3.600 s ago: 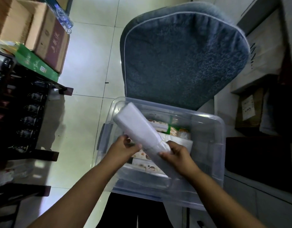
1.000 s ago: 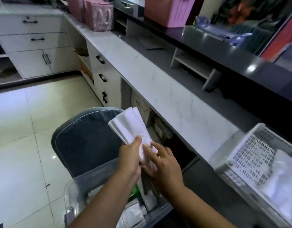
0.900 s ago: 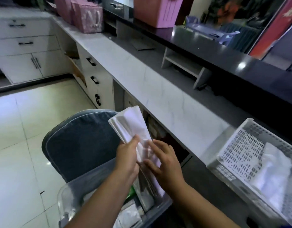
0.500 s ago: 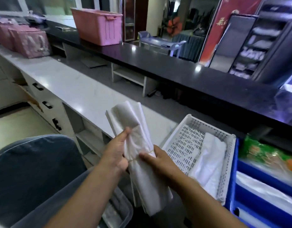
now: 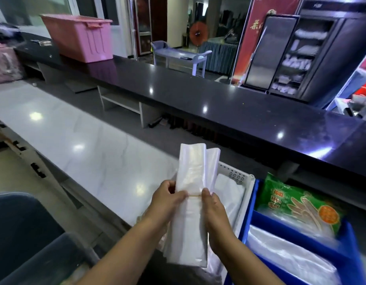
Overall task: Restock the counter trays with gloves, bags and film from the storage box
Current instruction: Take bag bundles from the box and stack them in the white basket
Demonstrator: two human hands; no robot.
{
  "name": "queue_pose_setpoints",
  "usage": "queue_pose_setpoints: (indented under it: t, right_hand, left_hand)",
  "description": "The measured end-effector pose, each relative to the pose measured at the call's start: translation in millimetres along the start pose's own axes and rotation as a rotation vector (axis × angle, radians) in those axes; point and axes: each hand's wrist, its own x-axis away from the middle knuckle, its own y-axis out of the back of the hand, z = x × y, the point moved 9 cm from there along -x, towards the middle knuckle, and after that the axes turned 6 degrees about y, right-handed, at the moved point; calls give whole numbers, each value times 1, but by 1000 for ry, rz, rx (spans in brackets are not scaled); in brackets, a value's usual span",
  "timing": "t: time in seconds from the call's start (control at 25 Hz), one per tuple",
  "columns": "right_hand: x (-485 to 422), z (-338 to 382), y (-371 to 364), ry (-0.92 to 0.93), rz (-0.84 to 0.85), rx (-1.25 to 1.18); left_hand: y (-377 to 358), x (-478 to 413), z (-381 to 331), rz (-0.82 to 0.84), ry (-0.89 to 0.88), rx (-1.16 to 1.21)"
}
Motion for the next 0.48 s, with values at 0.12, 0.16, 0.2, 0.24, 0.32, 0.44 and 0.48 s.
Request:
queue_pose_setpoints:
  t: [0.12, 0.16, 0.2, 0.24, 0.32, 0.44, 0.48]
  right_hand:
    - [-9, -16, 18, -82, -103, -45]
    - [-13, -19, 24, -101, -138, -42]
    - [-17, -21, 30, -114, -165, -38]
    - [-21, -23, 36, -124, -192, -33]
    - [-26, -24, 52, -129, -273, 13]
    - [-27, -15, 78, -116, -383, 179]
    - [-27, -11, 85, -114, -403, 218]
  left_hand:
    - [-11, -19, 4, 20, 48, -27]
    - [-13, -26, 3, 27, 60, -40]
    - [-15, -34, 2, 30, 69, -73]
    - [-14, -42, -2, 28, 73, -135]
    - [-14, -58, -11, 22, 47, -316]
    - [-18, -74, -20, 0, -62, -597]
    - [-21, -76, -20, -6, -98, -687]
